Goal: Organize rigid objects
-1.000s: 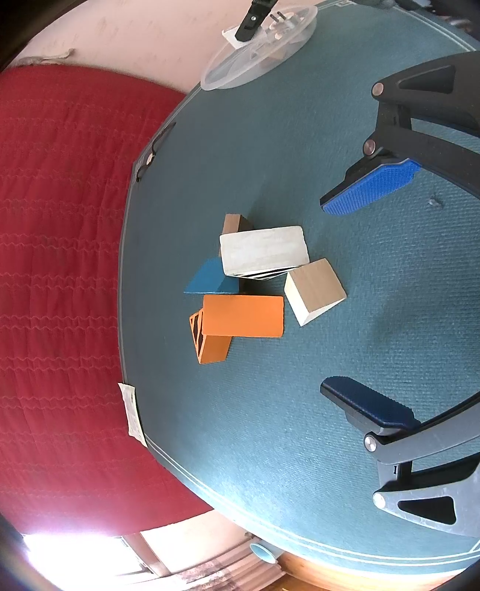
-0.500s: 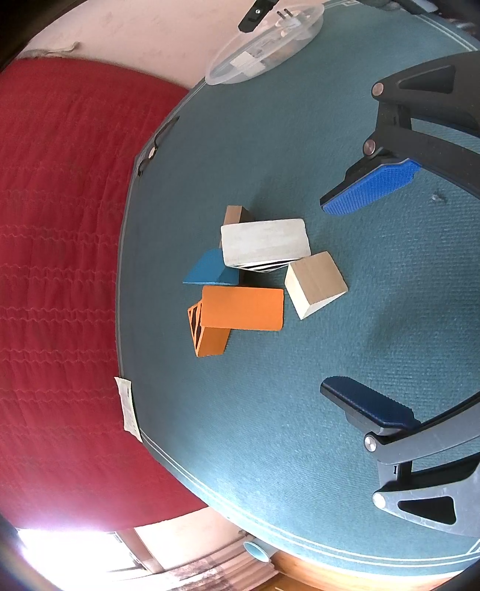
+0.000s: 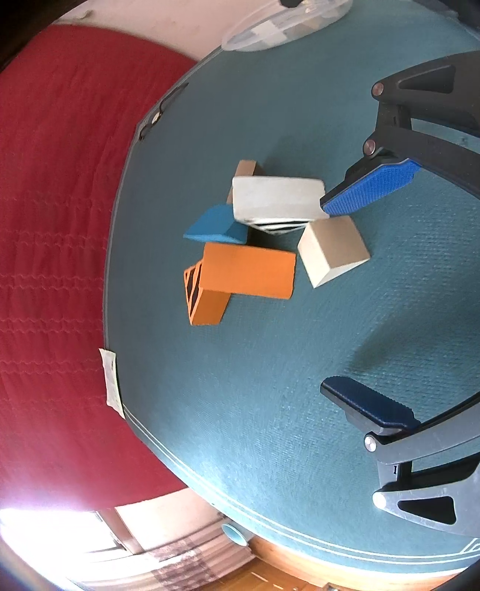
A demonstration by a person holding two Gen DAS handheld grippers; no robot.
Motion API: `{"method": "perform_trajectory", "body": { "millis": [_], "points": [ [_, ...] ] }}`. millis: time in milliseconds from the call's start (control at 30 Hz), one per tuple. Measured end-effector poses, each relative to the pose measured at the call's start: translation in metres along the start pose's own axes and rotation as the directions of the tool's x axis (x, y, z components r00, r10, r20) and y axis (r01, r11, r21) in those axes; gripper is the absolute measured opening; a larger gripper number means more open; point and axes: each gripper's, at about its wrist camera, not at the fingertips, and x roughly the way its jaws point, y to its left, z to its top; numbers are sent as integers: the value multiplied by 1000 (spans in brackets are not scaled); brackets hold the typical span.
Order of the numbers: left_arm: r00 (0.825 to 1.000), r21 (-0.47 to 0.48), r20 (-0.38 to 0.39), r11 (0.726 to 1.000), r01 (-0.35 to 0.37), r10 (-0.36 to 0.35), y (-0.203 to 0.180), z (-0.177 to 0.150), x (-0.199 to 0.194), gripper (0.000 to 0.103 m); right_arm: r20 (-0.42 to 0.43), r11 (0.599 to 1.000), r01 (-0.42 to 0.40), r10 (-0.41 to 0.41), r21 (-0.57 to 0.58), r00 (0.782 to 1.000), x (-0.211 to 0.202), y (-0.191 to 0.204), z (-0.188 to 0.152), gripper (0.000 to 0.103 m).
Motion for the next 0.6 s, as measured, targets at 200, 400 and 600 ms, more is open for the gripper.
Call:
{"method": "perform_trajectory", "body": {
  "millis": [200, 400, 600],
  "points": [
    [1000, -15, -4, 1000, 0, 0, 2, -1, 1, 92, -28, 998, -56, 55, -41, 998, 0, 20, -8, 28],
    [1000, -2, 2, 1000, 1, -1, 1, -2, 1, 87, -67, 992, -100, 94, -79, 993, 2, 36, -16, 28],
    [999, 49, 6, 998, 40, -40, -7, 2, 1, 65, -108, 987, -137, 128, -86, 986, 10, 47, -19, 28]
  ]
}}
